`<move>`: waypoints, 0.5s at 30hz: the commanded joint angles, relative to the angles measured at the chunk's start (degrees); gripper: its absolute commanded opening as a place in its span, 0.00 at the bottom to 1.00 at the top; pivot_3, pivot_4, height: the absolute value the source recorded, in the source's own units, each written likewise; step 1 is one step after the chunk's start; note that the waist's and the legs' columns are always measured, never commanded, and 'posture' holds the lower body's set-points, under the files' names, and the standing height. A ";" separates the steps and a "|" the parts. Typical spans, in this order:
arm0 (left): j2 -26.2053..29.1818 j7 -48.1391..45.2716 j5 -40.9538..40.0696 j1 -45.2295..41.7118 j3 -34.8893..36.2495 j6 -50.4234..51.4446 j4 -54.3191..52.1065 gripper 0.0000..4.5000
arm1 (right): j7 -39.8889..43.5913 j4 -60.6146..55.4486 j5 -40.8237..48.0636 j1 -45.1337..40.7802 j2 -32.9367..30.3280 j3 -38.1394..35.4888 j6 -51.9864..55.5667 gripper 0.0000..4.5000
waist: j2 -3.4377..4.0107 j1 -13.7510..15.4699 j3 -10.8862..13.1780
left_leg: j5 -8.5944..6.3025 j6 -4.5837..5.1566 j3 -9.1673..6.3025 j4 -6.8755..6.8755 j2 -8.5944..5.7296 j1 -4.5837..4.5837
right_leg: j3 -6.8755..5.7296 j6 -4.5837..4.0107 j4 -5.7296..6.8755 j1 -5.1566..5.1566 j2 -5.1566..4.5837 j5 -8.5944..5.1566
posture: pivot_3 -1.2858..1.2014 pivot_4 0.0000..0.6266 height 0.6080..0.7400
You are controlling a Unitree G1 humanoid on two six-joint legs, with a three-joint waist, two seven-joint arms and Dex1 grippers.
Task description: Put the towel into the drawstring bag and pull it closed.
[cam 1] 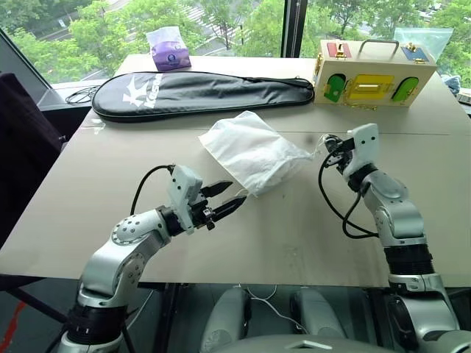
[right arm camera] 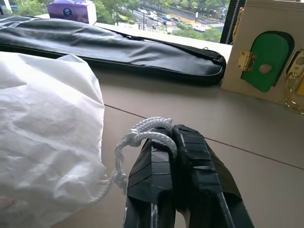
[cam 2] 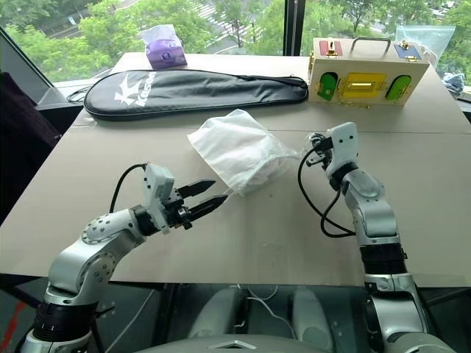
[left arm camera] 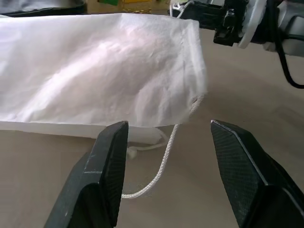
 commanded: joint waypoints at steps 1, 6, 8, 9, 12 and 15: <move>-1.31 -0.61 7.33 -0.77 -3.84 -9.27 3.52 0.62 | 0.44 -1.81 0.30 -1.10 -0.05 -0.43 -0.13 0.00 | 0.00 0.09 0.00 | 0.00 0.00 0.01 0.00 0.00 -0.01 | 0.00 0.00 -0.02 0.00 0.00 0.00 | 0.52 0.24 1.00; -5.34 -1.01 11.88 -0.81 -8.19 -15.42 9.88 0.62 | 0.15 -2.48 0.29 -0.96 -0.03 -0.68 0.29 0.00 | 0.00 0.13 0.00 | -0.01 0.01 0.03 -0.04 -0.02 -0.06 | -0.02 0.02 -0.07 -0.02 -0.07 0.00 | 0.52 0.24 1.00; -5.98 -0.62 13.02 -1.03 -8.41 -16.51 11.51 0.62 | -0.10 -2.94 0.34 -0.82 -0.10 -0.94 0.52 0.00 | 0.00 0.11 0.00 | -0.01 0.02 0.01 -0.06 -0.01 -0.06 | -0.05 0.02 -0.06 -0.03 -0.07 0.00 | 0.52 0.24 1.00; -6.11 -0.41 13.64 -1.27 -8.40 -17.01 12.31 0.62 | -0.21 -3.09 0.35 -0.74 -0.14 -1.05 0.61 0.00 | 0.00 0.05 0.00 | -0.01 0.02 0.00 -0.06 0.00 -0.06 | -0.06 0.02 -0.05 -0.03 -0.07 0.00 | 0.52 0.24 1.00; -6.44 1.00 16.24 -2.02 -8.21 -18.92 14.59 0.57 | -0.44 -3.48 0.41 -0.34 -0.22 -1.22 0.82 0.00 | 0.00 0.03 0.00 | -0.01 0.02 0.00 -0.06 0.02 -0.03 | -0.07 0.02 0.00 -0.04 -0.05 0.01 | 0.52 0.24 1.00; -7.31 3.86 18.62 -2.32 -7.46 -21.16 15.98 0.33 | -0.51 -3.79 0.39 0.19 -0.23 -1.19 0.90 0.00 | 0.00 0.06 0.00 | -0.01 0.03 0.01 -0.04 0.00 -0.04 | -0.07 0.03 0.00 -0.03 -0.04 0.01 | 0.52 0.24 1.00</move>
